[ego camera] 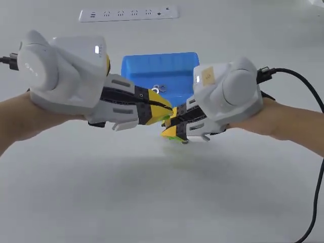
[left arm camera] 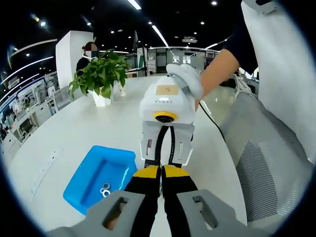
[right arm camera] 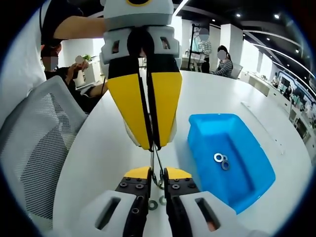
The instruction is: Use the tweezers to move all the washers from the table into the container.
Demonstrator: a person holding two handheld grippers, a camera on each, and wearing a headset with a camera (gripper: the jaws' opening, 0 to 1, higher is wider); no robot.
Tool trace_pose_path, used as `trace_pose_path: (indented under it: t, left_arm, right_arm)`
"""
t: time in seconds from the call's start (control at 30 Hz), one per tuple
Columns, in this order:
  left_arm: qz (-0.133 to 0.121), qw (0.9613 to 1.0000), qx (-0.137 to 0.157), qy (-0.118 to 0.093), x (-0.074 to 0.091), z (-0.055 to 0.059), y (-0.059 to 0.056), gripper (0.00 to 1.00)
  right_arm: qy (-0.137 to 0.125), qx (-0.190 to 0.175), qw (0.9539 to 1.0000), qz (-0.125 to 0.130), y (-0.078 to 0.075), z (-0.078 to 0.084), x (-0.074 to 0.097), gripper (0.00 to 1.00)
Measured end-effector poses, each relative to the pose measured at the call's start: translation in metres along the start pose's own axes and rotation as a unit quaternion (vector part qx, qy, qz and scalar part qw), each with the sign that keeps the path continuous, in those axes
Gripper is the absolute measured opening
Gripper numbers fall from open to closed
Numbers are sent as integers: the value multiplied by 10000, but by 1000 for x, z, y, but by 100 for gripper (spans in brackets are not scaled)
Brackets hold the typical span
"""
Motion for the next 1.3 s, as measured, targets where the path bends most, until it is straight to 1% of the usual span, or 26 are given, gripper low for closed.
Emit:
trace_pose_path:
  t: [0.3,0.33,0.4,0.47,0.5,0.53,0.57,0.6,0.67,0.73,0.8,0.87,0.9,0.97,1.0,1.03,1.1,1.17,1.2,1.27,1.3]
  left_arm:
    - [-67,10000,-1,41,-1,0,0,5]
    - [-80,10000,13,43,-1,0,0,5]
    - [-94,9999,133,43,0,1,-1,5]
    - [-109,9997,198,89,0,2,-1,6]
    - [-122,9995,215,174,1,4,-2,8]
    - [-121,9995,210,218,1,5,-3,12]
    - [-163,9995,87,243,1,6,-5,15]
    - [-201,9995,5,240,2,6,-6,17]
    - [-178,9996,196,108,3,4,-12,18]
    - [-234,9996,164,90,4,4,-14,22]
    - [-308,9993,204,95,7,5,-16,26]
    - [-457,9989,119,0,10,4,-16,29]
    - [-528,9984,169,-60,13,5,-17,30]
    - [-693,9970,321,-112,19,6,-17,37]
    - [-749,9966,325,-122,21,6,-17,40]
    - [-823,9959,363,-132,24,7,-18,44]
    - [-941,9940,541,-120,29,11,-20,47]
    - [-1162,9918,531,24,35,15,-21,50]
    - [-1214,9910,566,31,38,16,-23,53]
    - [-1318,9892,642,-25,42,18,-26,60]
    - [-1364,9882,697,-85,44,18,-29,64]
  right_arm:
    - [-41,-3,9999,136,1,1,0,10]
    - [-64,-14,9998,175,2,1,0,10]
    - [-97,-38,9996,251,3,1,0,10]
    - [-128,-46,9995,275,5,2,0,10]
    - [-148,-85,9995,277,6,2,-1,9]
    - [-159,-82,9994,283,7,2,-1,9]
    - [-165,-66,9994,296,8,2,-1,9]
    - [-170,-75,9994,304,8,3,-1,9]
    - [-210,-153,9992,313,8,3,-2,9]
    - [-208,-159,9991,325,8,3,-2,9]
    - [-207,-167,9992,313,9,2,-2,9]
    - [-206,-158,9992,318,9,1,-1,9]
    - [-210,-169,9991,324,9,0,-1,9]
    - [-233,-164,9990,347,8,-3,2,9]
    - [-243,-163,9989,356,8,-5,3,9]
    - [-253,-164,9989,365,8,-6,4,9]
    - [-267,-171,9988,382,8,-8,6,9]
    - [-263,-220,9988,338,8,-9,8,9]
    - [-263,-229,9988,341,8,-10,9,9]
    - [-236,-236,9989,331,8,-11,11,9]
    - [-222,-212,9990,336,9,-12,13,9]
Point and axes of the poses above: the centre of the closed fingertips' face, and the gripper's own axes: x roughly backward along the fingers, y roughly to its left, z roughly out of its underside, the point moved 9 cm from there along x, roughly backward along the fingers, and after that the axes turned 3 degrees about z, right-handed, at the moved point
